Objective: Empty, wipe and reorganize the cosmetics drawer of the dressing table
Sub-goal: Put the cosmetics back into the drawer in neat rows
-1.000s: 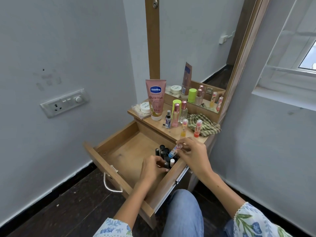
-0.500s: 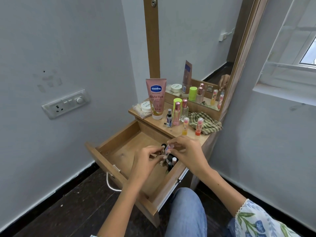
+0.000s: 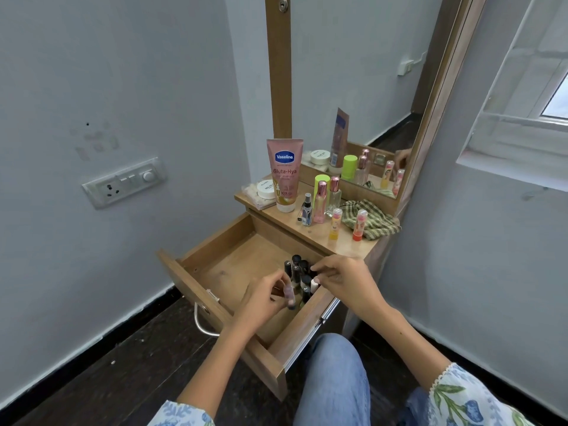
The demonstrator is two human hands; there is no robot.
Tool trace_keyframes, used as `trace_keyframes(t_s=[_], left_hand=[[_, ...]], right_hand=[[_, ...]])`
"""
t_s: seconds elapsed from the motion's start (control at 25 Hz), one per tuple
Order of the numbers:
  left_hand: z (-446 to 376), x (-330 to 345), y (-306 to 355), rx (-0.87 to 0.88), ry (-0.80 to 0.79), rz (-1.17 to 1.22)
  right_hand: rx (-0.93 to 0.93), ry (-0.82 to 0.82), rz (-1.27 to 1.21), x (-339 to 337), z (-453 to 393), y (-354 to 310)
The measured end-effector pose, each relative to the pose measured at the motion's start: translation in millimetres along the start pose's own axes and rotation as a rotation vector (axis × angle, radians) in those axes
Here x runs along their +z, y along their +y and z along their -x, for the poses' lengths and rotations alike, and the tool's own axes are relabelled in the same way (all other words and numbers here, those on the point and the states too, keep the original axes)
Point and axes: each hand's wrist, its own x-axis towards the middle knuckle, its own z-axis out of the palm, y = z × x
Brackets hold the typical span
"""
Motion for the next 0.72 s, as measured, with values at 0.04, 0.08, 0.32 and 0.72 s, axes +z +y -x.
trace_keyframes(t_s=[0.04, 0.08, 0.32, 0.72], left_hand=[[-2.2, 1.3, -1.5, -0.02, -0.03, -0.013], [-4.6, 2.5, -2.3, -0.038, -0.056, -0.032], [-9.2, 7.5, -2.3, -0.062, -0.14, -0.035], [-5.3, 10.3, -4.1, -0.03, -0.163, -0.02]], right_hand=[[0.012, -0.007, 0.01, -1.1, 1.8, 2.1], [0.022, -0.015, 0.016, -1.9, 3.2, 3.6], [0.059, -0.031, 0.053, -2.6, 6.4, 7.6], [0.03, -0.037, 0.093, 0.4, 6.2, 3.3]])
